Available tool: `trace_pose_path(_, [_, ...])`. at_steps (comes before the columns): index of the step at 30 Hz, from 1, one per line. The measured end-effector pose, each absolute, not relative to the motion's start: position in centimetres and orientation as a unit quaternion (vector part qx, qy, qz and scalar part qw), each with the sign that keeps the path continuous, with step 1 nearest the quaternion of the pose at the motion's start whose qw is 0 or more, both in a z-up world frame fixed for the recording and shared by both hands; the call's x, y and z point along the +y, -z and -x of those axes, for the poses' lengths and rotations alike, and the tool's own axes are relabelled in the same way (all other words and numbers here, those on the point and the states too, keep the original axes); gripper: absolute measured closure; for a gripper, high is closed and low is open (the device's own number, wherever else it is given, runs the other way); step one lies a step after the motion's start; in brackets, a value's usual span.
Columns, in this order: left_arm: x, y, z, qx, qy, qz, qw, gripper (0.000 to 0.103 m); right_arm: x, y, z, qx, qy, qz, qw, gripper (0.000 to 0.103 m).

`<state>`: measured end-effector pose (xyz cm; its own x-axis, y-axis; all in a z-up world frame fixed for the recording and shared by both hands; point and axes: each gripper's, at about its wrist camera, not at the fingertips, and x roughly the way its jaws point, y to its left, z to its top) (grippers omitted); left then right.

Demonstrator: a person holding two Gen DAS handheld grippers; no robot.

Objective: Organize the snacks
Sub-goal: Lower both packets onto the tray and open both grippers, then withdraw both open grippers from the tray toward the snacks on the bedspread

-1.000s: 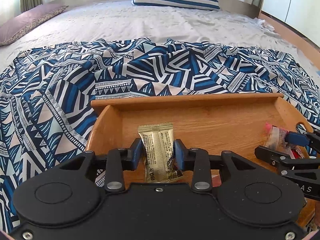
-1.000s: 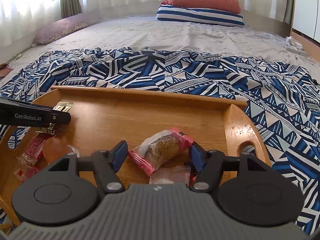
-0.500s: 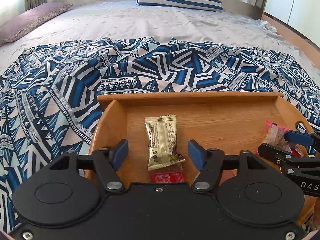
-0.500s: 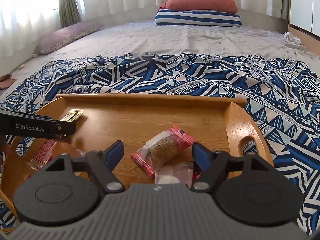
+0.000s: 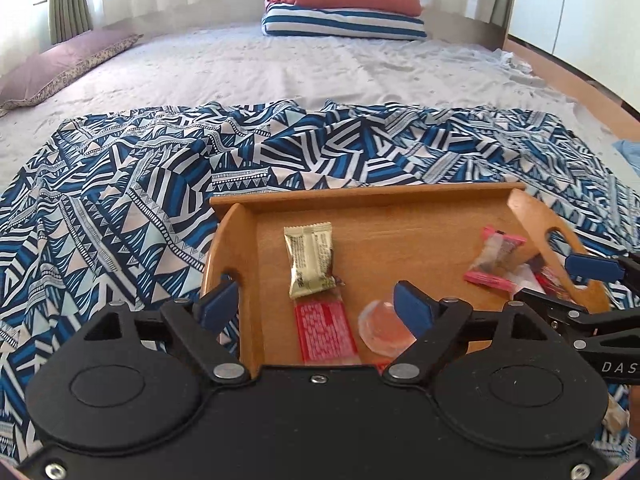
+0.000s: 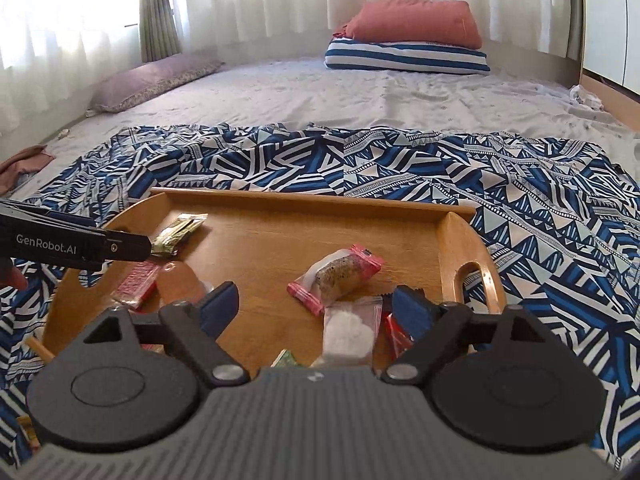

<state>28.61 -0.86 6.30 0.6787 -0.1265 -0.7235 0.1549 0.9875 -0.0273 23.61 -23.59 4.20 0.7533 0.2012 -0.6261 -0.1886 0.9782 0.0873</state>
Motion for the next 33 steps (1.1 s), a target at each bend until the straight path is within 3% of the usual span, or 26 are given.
trace_pose_path(22, [-0.4, -10.1, -15.7, 0.374, 0.116, 0.006, 0.92, 0.012, -25.1, -8.1, -13.3, 0.294, -0.12, 0.023, 0.948, 0.003])
trace_pose_path(33, [-0.4, -8.2, -12.5, 0.4, 0.104, 0.005, 0.911, 0.01, -26.2, -6.9, -9.4, 0.288, -0.111, 0.074, 0.948, 0.0])
